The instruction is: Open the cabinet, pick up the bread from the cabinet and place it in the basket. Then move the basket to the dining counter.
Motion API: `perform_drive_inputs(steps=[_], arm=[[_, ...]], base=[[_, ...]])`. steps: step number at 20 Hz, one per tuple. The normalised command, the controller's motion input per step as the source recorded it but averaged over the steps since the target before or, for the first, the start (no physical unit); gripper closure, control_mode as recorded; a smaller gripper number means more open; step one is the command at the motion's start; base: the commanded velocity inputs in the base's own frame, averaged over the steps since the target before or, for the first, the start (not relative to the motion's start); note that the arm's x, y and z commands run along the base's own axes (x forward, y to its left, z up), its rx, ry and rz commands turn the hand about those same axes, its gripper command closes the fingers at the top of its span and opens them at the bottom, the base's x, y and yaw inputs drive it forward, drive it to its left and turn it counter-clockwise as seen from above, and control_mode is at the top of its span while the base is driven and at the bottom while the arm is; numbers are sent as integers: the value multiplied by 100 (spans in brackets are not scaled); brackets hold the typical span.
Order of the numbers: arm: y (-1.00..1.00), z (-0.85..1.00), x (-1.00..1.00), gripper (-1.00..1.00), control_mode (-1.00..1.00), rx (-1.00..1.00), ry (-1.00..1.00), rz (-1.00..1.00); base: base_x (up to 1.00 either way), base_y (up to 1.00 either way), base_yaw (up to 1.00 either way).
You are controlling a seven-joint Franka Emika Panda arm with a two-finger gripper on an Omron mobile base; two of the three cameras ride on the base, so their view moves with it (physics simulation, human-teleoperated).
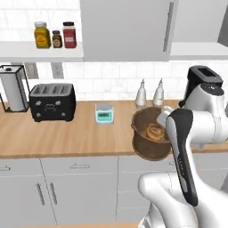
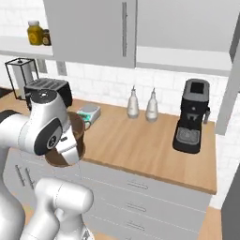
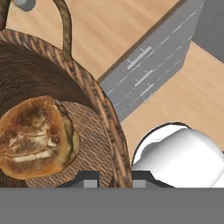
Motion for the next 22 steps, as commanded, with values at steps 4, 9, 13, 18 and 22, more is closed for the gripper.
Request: perform_drive_inputs(steps=[4, 9, 13, 18, 22], arm=[[0, 0, 0, 100, 100, 0, 0, 0], [0, 0, 0, 100, 100, 0, 0, 0], [0, 0, 0, 100, 100, 0, 0, 0], [0, 0, 0, 100, 100, 0, 0, 0], [0, 0, 0, 100, 100, 0, 0, 0]], base=[[-65, 100, 74], [-10, 54, 98], [-1, 16, 100], [0, 0, 100], [-4, 0, 100]])
